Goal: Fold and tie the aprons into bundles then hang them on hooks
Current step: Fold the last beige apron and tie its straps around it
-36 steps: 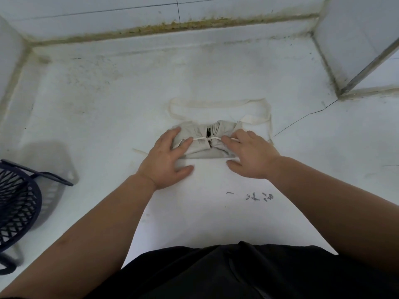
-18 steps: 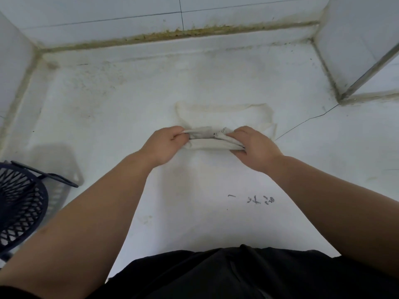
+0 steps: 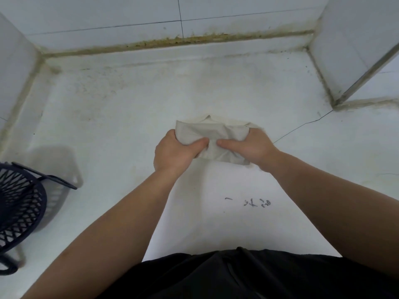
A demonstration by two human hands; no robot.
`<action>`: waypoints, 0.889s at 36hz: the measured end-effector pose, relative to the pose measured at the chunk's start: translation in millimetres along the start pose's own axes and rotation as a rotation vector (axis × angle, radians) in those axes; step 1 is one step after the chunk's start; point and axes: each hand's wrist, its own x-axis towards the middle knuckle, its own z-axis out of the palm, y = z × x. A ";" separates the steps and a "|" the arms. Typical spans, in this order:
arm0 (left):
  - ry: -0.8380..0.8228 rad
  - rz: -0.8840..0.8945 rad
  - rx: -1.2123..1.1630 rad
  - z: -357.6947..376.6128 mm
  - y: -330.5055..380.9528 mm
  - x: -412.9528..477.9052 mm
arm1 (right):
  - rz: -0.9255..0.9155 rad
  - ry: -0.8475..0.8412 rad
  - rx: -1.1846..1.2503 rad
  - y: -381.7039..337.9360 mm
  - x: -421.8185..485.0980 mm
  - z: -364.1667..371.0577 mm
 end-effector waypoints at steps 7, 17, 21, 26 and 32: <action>0.195 0.094 0.336 16.1 12.5 -13.3 | 0.039 0.164 -0.242 -4.6 -2.2 13.4; 0.157 0.154 0.477 19.4 19.9 -15.0 | -0.134 0.183 -0.588 -18.9 -13.1 24.4; 0.070 0.224 0.441 21.9 18.3 -18.4 | -0.087 0.222 -0.537 -17.6 -11.1 22.5; -0.017 0.198 0.477 21.0 22.3 -21.7 | -0.113 0.072 -0.653 -22.7 -12.6 20.6; -0.032 0.241 0.567 22.6 22.4 -26.1 | -0.104 -0.059 -0.623 -22.9 -19.7 21.2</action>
